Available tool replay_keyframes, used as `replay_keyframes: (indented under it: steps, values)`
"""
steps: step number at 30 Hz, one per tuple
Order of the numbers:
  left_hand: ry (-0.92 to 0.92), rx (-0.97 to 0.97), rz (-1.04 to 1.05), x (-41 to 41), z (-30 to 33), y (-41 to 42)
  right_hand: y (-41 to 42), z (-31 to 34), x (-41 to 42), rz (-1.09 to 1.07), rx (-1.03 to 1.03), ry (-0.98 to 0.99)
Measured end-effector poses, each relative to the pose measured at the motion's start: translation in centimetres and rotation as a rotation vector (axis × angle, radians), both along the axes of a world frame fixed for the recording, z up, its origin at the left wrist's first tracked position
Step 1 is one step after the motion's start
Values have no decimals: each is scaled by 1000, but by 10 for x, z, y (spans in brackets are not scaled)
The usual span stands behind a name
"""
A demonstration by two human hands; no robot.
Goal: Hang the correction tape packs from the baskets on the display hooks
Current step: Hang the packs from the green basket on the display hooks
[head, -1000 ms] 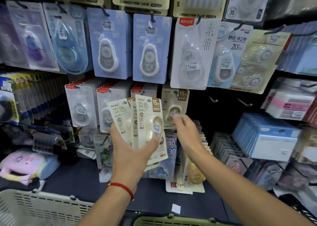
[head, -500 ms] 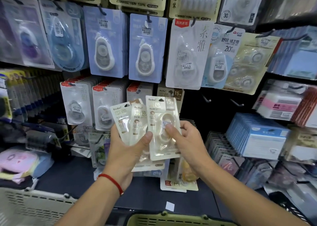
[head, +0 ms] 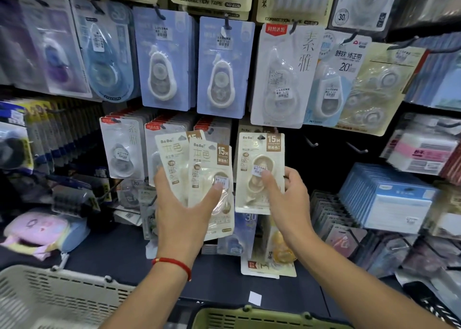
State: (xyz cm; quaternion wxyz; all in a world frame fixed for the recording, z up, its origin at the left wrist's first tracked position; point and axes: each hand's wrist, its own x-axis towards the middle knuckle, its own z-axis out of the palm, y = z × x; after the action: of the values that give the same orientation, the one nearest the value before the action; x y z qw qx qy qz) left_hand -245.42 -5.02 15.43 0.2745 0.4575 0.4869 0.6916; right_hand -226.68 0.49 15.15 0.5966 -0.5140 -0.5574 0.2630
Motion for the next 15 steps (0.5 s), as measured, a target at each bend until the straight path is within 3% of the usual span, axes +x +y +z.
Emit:
replay_keyframes:
  steps: [3,7,9,15]
  values:
    - [-28,2,1,4,0,0,14,-2,3,-31,-49,-136]
    - [-86,5,-24,10,-1,1,27,-14,7,-84,-338,-401]
    - [-71,6,-24,12,-1,1,21,-18,7,-53,-296,-400]
    - [-125,-1,-83,24,-4,4,-11,-2,-2,358,-138,-229]
